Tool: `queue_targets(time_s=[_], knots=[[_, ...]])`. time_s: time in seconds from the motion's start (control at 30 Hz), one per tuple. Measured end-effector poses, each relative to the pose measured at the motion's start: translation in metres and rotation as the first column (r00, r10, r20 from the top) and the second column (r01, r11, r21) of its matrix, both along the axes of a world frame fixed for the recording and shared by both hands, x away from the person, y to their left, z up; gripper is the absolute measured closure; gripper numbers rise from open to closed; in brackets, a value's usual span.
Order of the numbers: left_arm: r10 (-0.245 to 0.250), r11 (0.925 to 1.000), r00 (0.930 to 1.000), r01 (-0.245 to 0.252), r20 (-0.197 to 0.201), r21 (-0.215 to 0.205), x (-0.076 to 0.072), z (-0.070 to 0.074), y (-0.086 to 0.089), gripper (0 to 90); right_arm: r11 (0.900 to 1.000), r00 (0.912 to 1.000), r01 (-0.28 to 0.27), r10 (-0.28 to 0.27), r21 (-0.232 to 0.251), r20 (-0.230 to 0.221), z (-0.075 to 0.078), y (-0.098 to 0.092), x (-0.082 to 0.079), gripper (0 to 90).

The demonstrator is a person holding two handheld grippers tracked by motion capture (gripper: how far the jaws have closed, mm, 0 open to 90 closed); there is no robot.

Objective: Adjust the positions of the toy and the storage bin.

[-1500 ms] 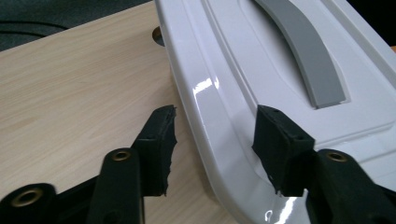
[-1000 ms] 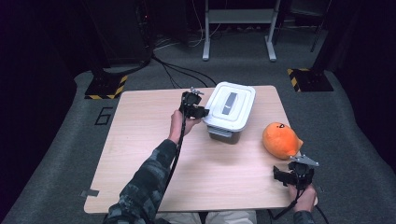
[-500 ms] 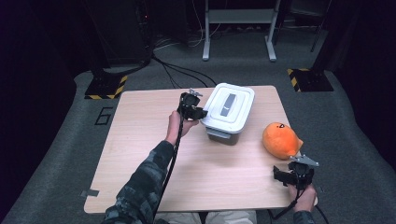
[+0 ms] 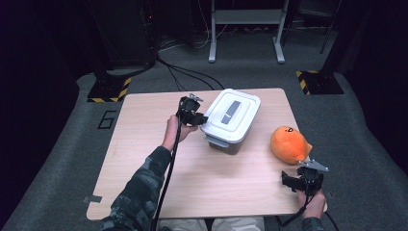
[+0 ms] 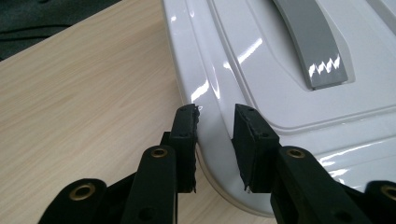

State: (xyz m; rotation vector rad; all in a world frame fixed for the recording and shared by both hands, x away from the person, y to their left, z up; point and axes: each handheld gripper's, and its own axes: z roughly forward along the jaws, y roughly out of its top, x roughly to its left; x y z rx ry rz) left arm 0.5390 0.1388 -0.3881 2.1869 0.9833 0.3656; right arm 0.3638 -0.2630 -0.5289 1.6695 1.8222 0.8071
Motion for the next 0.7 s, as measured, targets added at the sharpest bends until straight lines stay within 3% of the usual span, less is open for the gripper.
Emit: queue_targets(time_s=[0.53,0.7], knots=[[-0.044,0.9984,0.9990,0.044,0.007,0.035,-0.018,0.002,0.020,69.3,1.000,1.0000,0.002,-0.002,0.000,0.000,0.000,0.000,0.000,7.4],[-0.042,0.9987,0.9991,0.042,0.003,0.029,-0.024,0.002,0.028,69.2,1.000,1.0000,0.002,-0.002,0.000,0.000,0.000,0.000,0.000,7.4]])
